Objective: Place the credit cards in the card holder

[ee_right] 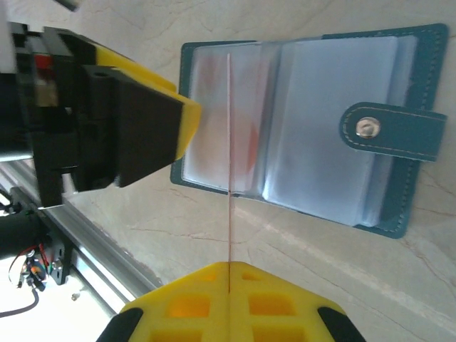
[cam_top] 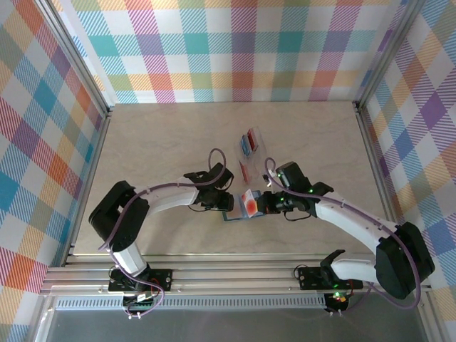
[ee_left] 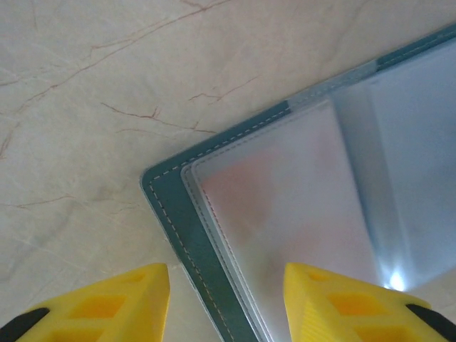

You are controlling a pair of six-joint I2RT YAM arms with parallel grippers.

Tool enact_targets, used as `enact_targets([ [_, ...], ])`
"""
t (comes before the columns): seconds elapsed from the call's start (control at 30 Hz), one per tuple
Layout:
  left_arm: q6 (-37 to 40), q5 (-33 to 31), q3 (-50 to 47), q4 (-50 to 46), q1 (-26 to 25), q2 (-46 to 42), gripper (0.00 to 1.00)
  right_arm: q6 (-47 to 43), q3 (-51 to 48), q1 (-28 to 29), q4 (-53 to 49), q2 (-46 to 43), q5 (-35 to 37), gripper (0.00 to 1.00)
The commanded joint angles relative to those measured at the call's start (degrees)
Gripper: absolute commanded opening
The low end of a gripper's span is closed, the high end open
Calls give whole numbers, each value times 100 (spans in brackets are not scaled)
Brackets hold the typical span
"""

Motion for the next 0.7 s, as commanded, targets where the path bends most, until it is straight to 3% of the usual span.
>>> enact_targets([
  [0.0, 107, -372, 171, -192, -124, 167, 46, 125, -122, 19, 411, -22, -358, 0],
  [0.67, -104, -356, -321, -19, -186, 368, 34, 533, -416, -120, 832, 677, -529, 0],
])
